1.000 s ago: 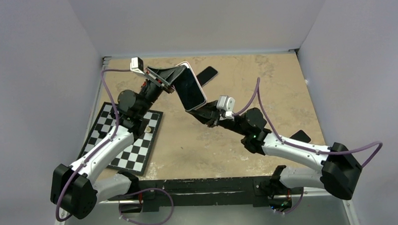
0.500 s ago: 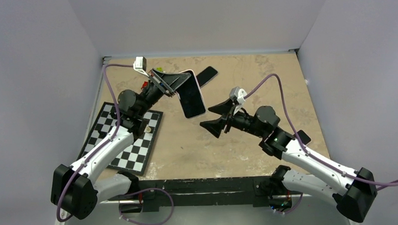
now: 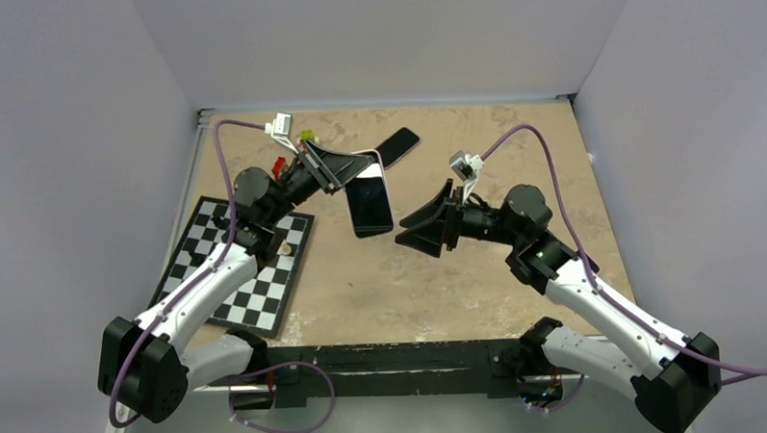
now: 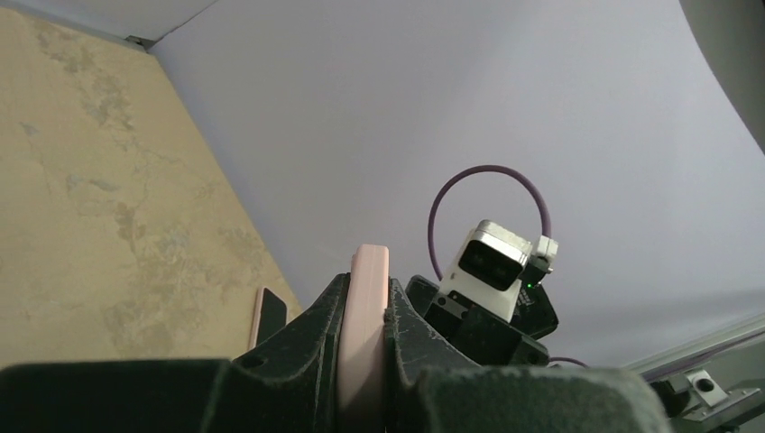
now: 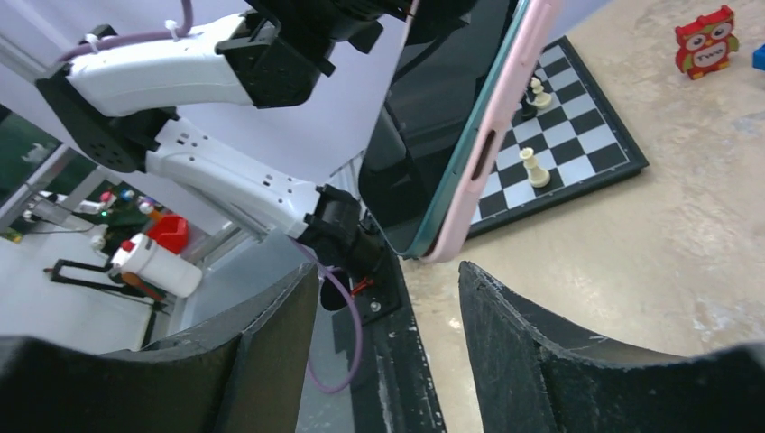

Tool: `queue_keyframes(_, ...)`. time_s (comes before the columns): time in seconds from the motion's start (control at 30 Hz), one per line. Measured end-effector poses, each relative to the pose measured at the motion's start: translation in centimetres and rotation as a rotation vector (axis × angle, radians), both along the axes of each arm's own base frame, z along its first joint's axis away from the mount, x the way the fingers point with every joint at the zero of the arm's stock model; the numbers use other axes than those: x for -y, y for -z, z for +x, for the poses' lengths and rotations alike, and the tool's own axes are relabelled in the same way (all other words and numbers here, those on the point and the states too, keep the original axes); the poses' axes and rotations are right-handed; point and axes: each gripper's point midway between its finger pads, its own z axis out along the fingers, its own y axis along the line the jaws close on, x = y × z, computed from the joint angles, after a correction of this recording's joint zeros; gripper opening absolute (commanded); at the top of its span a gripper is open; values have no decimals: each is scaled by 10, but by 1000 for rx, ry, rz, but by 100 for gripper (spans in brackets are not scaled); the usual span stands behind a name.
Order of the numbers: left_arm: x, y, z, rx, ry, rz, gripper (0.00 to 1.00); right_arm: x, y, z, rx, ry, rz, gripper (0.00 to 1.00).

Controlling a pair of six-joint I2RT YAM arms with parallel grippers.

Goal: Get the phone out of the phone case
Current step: Remove the phone case from the phone.

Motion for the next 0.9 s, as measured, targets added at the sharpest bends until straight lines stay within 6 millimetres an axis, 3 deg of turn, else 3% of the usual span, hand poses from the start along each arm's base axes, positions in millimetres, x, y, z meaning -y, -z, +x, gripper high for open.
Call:
queue_keyframes(0.1, 0, 3, -1, 1, -2, 22, 0, -2, -7, -4, -18, -26, 21, 52)
queue_keyframes(0.5, 0, -1, -7, 18, 21, 19, 0, -12, -15, 0, -91, -62, 86, 46)
queue_keyframes(0.9, 10, 10, 1, -2, 55, 3, 0, -21, 3, 17, -174, -49, 71, 47)
